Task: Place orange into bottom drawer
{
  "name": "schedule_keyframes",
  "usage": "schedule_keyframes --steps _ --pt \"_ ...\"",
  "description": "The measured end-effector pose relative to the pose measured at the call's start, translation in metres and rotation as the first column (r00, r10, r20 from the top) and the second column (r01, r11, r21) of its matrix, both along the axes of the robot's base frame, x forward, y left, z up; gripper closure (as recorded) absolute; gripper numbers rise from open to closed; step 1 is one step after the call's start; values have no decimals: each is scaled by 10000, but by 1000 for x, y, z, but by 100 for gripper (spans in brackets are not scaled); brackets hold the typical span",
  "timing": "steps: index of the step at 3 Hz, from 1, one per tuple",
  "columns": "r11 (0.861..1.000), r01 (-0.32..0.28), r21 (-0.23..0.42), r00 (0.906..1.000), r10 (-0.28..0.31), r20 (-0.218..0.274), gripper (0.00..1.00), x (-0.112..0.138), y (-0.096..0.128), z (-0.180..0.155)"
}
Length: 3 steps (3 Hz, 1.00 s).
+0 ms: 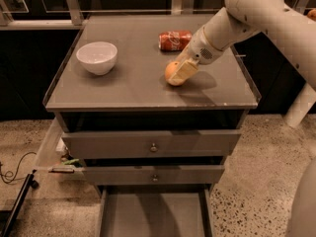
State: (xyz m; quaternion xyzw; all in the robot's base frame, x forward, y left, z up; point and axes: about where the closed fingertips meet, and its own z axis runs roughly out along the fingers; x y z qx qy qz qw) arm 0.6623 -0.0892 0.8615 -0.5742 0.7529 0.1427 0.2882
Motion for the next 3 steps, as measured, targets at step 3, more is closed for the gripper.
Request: schedule_keyframes --steps 3 --pt "9986 351 399 9968 -322 -730 100 5 -7 -8"
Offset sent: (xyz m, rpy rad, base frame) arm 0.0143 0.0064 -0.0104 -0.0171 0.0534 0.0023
